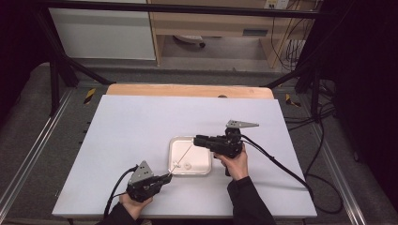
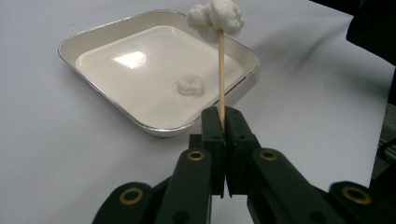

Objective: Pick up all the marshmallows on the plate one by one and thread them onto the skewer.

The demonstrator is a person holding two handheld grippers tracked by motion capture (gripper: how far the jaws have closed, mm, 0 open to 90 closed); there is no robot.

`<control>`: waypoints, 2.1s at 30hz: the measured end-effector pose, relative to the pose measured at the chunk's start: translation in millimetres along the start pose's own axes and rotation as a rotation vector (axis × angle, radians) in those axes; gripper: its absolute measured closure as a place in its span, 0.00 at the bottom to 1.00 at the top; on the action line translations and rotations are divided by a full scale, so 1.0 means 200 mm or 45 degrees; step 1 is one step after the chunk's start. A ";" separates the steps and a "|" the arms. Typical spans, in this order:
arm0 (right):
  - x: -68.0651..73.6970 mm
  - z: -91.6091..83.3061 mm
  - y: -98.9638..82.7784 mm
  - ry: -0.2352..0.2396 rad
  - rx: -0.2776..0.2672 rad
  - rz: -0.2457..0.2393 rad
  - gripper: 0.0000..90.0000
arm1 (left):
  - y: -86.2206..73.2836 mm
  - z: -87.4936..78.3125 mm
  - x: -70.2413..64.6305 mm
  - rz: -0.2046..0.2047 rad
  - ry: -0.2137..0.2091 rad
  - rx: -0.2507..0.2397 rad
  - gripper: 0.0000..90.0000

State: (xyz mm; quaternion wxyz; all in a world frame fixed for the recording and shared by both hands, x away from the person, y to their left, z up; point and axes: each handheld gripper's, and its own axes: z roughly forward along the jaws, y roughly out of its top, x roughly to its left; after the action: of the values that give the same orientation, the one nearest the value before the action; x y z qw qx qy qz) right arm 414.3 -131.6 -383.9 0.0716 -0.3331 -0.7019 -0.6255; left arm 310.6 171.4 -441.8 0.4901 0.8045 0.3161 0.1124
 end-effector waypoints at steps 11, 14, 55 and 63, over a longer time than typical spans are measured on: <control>-0.01 0.03 -0.03 0.022 0.016 0.021 0.82 | 0.00 0.00 0.00 0.004 -0.001 0.004 0.98; -0.01 0.04 -0.03 0.029 0.018 0.023 0.82 | 0.00 0.00 0.00 0.005 -0.001 0.006 0.98; 0.02 0.10 -0.15 0.052 -0.005 0.037 0.90 | -0.02 0.03 -0.01 0.000 0.017 0.059 0.98; 0.03 0.11 -0.16 0.065 -0.005 0.030 0.90 | -0.02 0.04 -0.01 0.006 0.024 0.071 0.98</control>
State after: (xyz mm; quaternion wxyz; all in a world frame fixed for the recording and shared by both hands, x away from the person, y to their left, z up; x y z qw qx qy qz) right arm 399.2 -109.0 -412.6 0.0961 -0.3253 -0.6946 -0.6344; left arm 310.6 165.4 -448.1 0.4644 0.8174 0.3218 0.1121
